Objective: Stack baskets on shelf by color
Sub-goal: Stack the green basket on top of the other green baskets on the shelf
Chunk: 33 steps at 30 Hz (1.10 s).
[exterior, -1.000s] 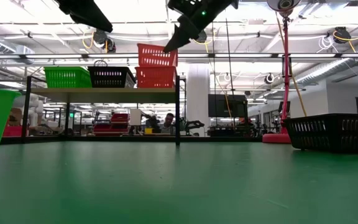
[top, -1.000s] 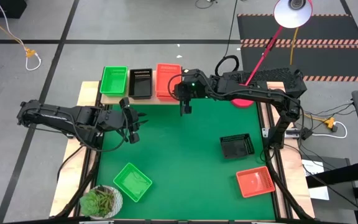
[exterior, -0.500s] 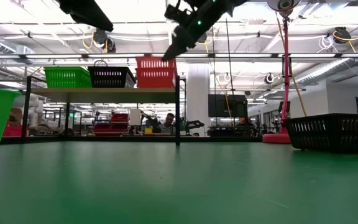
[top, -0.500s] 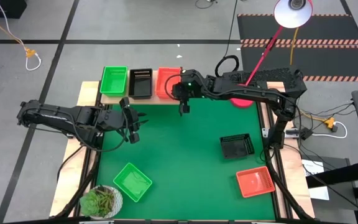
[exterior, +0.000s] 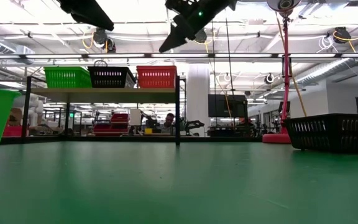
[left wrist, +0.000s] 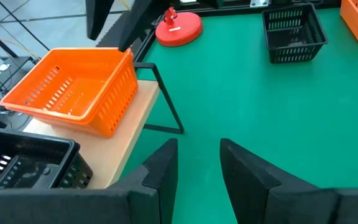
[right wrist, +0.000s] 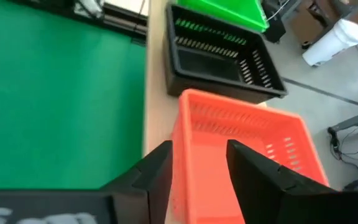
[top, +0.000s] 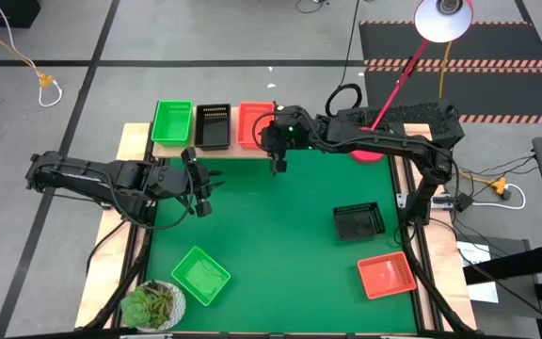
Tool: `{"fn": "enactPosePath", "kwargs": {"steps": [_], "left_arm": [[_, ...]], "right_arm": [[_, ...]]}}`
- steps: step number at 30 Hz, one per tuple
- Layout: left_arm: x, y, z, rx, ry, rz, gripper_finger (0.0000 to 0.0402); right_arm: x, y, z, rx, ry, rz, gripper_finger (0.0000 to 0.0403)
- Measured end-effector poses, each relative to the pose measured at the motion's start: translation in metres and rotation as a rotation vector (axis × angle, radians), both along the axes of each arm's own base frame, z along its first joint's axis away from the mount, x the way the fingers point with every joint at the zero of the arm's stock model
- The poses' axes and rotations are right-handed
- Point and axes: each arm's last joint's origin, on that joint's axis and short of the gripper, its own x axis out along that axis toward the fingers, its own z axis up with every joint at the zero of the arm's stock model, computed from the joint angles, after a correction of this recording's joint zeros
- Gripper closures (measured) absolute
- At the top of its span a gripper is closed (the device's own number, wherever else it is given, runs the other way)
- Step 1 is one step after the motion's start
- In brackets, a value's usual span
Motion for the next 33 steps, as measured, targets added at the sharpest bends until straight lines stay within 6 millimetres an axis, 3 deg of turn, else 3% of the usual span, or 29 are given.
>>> {"fn": "enactPosePath", "kwargs": {"steps": [9, 22, 27, 33], "left_arm": [[0.003, 0.0, 0.005, -0.009, -0.066, 0.0, 0.0279], [0.013, -0.014, 0.011, -0.003, -0.144, -0.073, 0.0279], [0.019, -0.016, 0.011, 0.023, -0.161, -0.083, 0.0279], [0.039, -0.021, 0.005, 0.078, -0.114, -0.114, 0.0279]], "right_arm": [[-0.021, 0.026, 0.037, 0.01, -0.088, 0.032, 0.0239], [-0.084, 0.07, 0.077, 0.148, -0.043, 0.046, 0.0238], [-0.108, 0.087, 0.07, 0.173, -0.036, 0.076, 0.0238], [-0.149, 0.115, 0.033, 0.295, -0.007, 0.093, 0.0238]]}}
